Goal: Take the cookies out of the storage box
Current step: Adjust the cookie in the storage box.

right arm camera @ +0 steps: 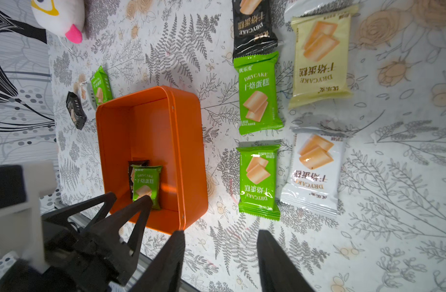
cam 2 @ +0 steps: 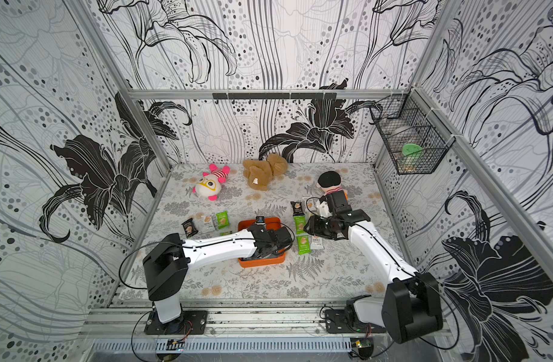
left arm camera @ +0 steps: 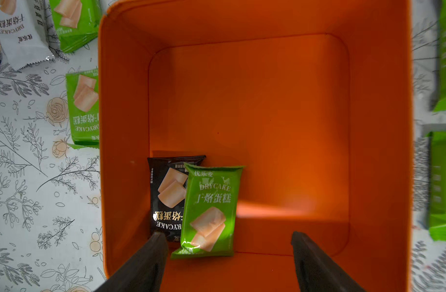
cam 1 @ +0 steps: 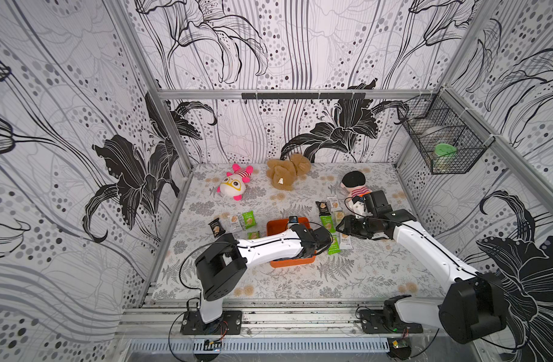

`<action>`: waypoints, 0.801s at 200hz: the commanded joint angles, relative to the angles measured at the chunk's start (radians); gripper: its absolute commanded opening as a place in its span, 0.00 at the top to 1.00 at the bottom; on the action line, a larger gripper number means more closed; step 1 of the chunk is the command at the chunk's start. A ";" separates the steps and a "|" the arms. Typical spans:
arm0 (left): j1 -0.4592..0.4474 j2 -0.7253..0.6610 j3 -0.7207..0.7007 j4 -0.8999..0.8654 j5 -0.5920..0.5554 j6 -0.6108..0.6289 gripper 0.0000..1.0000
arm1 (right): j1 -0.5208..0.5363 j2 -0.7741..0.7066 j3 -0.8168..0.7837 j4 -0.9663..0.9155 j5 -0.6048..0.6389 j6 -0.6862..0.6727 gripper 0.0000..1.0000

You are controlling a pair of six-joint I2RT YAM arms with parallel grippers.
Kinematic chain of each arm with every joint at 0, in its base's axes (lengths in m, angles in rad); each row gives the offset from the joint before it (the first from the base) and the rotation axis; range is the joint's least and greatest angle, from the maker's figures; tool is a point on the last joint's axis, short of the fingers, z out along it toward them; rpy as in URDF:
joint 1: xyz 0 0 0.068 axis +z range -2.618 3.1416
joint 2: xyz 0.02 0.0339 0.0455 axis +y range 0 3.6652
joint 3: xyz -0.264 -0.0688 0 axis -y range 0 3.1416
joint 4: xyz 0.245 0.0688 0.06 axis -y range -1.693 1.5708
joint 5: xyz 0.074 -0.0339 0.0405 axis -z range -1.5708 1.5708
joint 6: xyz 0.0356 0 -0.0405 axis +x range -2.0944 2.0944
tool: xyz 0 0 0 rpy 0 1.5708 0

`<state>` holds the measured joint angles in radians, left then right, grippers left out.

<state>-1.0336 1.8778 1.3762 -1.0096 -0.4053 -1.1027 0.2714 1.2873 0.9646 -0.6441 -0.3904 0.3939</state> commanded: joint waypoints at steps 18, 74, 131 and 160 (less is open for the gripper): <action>0.000 0.073 0.066 -0.059 -0.020 0.005 0.17 | -0.015 -0.009 0.008 -0.037 -0.021 -0.056 0.48; 0.021 0.107 0.004 -0.009 0.009 0.050 0.17 | -0.024 0.016 0.016 -0.036 -0.017 -0.070 0.48; 0.063 0.114 -0.009 0.043 0.030 0.106 0.18 | -0.032 0.067 0.036 -0.038 -0.013 -0.090 0.48; 0.069 0.119 -0.010 0.068 0.040 0.125 0.20 | -0.034 0.089 0.051 -0.038 -0.011 -0.097 0.47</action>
<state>-0.9726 1.9739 1.3724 -0.9798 -0.3798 -1.0122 0.2440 1.3567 0.9749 -0.6594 -0.4007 0.3229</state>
